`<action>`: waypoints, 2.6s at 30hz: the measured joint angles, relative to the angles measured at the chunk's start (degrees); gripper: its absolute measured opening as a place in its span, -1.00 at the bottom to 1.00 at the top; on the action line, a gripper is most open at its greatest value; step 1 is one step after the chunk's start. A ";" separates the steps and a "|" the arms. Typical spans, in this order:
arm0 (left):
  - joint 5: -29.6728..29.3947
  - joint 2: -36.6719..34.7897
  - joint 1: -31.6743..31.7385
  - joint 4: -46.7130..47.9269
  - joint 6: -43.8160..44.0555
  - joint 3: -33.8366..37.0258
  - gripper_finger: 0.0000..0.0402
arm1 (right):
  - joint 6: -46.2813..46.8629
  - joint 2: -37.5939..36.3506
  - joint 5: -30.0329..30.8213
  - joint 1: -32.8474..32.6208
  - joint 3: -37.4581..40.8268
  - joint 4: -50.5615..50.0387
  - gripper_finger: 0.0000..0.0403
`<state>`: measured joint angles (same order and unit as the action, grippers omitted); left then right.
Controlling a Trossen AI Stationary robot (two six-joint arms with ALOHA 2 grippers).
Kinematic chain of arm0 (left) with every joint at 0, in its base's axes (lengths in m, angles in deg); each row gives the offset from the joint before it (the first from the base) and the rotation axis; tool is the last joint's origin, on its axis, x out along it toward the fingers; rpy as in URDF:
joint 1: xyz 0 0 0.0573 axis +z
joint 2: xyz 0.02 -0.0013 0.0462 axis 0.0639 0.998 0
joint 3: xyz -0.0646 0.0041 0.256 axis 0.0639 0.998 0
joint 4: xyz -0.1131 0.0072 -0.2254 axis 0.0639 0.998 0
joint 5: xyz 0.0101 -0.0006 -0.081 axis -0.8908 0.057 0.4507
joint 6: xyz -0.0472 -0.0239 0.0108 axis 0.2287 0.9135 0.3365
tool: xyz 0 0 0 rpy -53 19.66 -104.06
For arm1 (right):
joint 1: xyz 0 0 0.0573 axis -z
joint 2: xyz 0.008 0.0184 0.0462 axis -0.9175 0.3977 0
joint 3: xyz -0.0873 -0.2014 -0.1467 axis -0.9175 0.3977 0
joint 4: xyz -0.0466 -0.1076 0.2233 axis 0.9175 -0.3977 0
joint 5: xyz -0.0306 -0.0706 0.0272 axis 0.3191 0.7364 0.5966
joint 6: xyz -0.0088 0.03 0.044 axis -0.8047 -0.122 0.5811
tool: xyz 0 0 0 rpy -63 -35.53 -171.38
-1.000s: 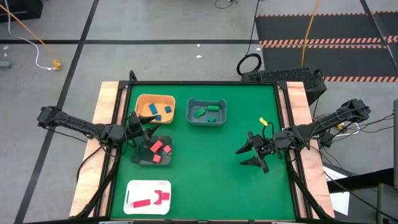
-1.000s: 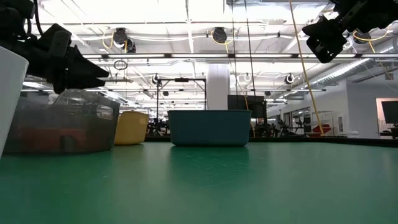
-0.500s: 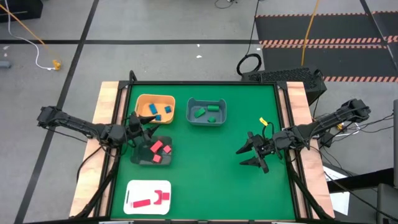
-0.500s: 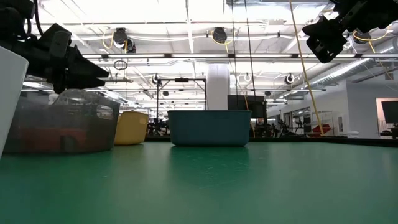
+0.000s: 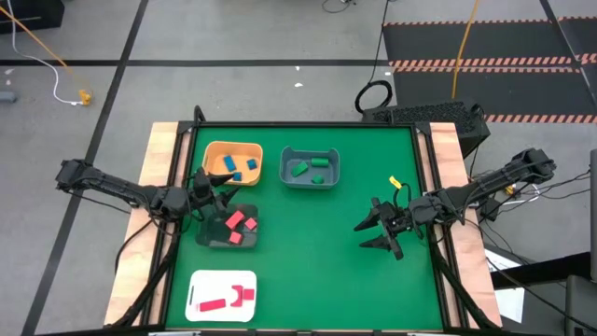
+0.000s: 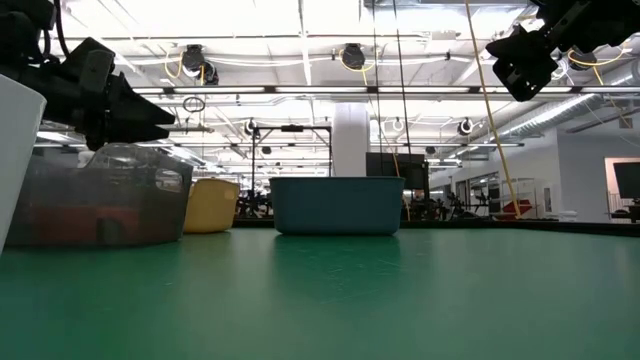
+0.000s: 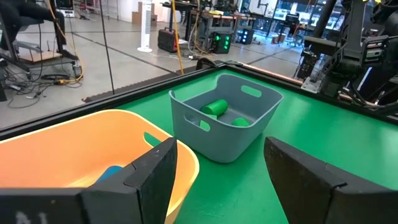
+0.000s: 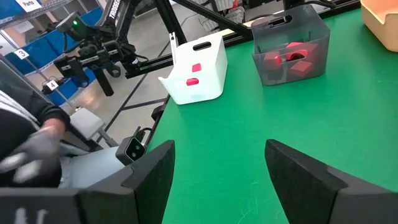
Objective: Sort & place blocks by color
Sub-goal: Return to Home Position
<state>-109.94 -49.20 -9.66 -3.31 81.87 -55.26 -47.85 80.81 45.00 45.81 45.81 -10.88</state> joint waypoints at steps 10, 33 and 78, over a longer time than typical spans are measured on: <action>0.00 0.00 0.00 0.00 0.01 0.00 0.20 | 0.00 0.00 0.02 0.02 0.00 0.00 0.20; 0.00 0.00 0.00 0.02 0.07 0.00 0.20 | -30.97 -2.48 18.90 0.11 4.76 28.15 0.20; -0.02 -0.02 0.00 0.02 0.04 0.00 0.20 | -42.35 -34.07 13.42 15.40 23.37 27.82 0.20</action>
<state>-109.96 -49.22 -9.66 -3.29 81.91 -55.26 -90.20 46.74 58.42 61.22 69.18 16.94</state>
